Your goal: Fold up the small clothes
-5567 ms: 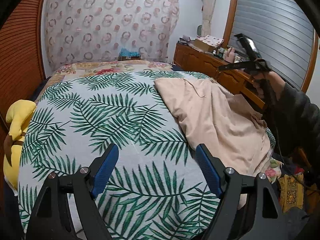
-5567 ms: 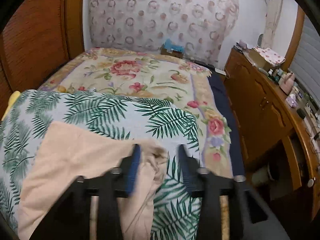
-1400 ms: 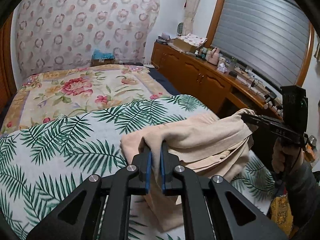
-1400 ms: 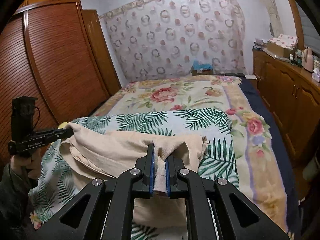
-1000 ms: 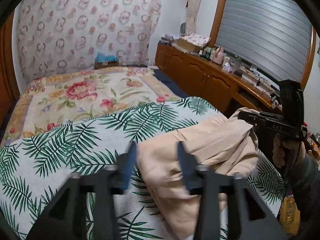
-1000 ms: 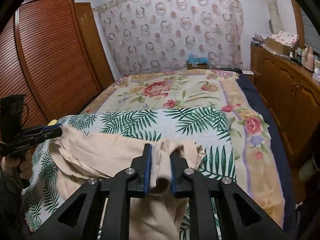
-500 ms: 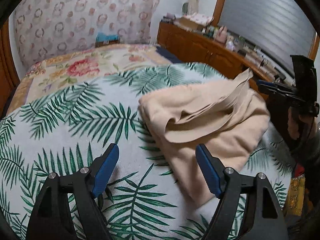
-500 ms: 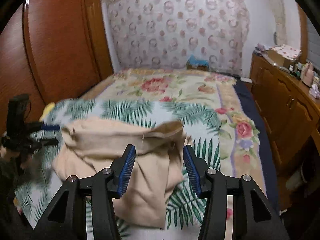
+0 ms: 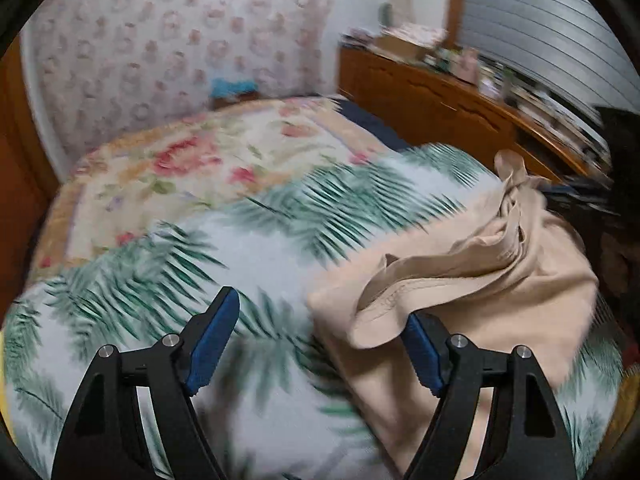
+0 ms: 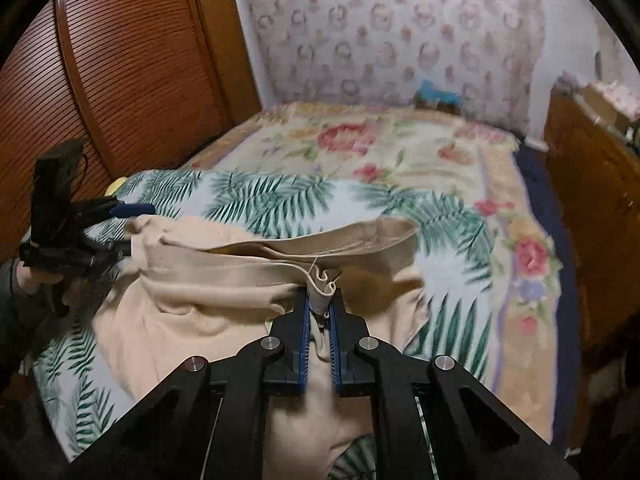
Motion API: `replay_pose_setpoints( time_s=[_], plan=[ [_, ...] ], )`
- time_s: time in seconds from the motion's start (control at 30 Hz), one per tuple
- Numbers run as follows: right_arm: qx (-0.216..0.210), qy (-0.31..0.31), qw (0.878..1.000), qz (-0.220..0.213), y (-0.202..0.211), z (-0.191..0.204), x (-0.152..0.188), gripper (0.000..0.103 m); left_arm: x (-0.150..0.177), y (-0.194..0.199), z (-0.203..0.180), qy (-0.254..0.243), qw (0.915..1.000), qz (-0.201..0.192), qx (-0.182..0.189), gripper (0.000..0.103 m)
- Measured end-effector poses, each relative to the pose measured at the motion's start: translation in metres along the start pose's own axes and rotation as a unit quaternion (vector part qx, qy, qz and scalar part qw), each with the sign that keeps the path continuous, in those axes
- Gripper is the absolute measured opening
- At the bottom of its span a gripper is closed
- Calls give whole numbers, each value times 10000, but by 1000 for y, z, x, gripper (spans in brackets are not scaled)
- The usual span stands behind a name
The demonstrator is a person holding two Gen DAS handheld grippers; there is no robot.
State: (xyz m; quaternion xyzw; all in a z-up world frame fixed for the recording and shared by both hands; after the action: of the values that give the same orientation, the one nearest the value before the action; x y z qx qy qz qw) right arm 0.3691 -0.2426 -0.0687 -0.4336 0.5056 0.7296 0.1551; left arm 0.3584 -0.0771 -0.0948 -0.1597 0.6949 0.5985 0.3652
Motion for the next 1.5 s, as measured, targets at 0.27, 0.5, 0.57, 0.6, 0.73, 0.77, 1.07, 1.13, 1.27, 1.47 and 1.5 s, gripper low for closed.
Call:
replay_pose_setpoints(
  time_s=[0.27,0.5,0.57,0.6,0.73,0.77,1.07,1.13,1.27,1.47,1.5],
  plan=[
    [801,-487,9952,-293,14,-23,-3,8,-7,14,24,299,9982,-286,-426,79],
    [762,-562,9953,-181,39,-12,-3,45,22,29,1,155,9998,-24,84,79],
    [691,-570,9959,-115,51,-5,2,46,32,31,-11,61,9997,81,239,79],
    [660,-573,9961,-72,54,-2,4,46,35,31,-16,16,9995,113,305,79],
    [570,-772,9952,174,75,4,33,46,48,21,-28,-115,9986,319,412,79],
    [536,-819,9950,215,79,5,38,46,51,18,-28,-103,9984,367,423,79],
    [409,-723,9937,751,76,10,63,45,52,11,-34,-155,9980,397,466,81],
    [357,-683,9936,829,74,8,62,31,52,10,-34,-174,9980,404,452,82],
    [487,-354,9945,857,85,9,58,4,51,9,-34,-166,9979,408,465,82],
    [358,-598,9957,618,102,-4,53,4,50,7,-34,-179,9979,413,460,83],
    [351,-584,9961,558,103,-3,51,4,50,7,-34,-181,9979,412,458,83]
  ],
)
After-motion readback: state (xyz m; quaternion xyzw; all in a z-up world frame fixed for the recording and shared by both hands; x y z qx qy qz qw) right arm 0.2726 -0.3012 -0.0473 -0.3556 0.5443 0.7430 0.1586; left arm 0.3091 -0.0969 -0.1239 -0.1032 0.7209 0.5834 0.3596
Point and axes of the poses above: each gripper's, at about its wrist camera, not at the fingertips, and y roughly against the way its jaws point, z to its left, x to its underside, the point moved 4 cm from there along -y, roughly the way its jaws point, and after that the axes turned 2 degrees about -x, right-handed, at the moved point
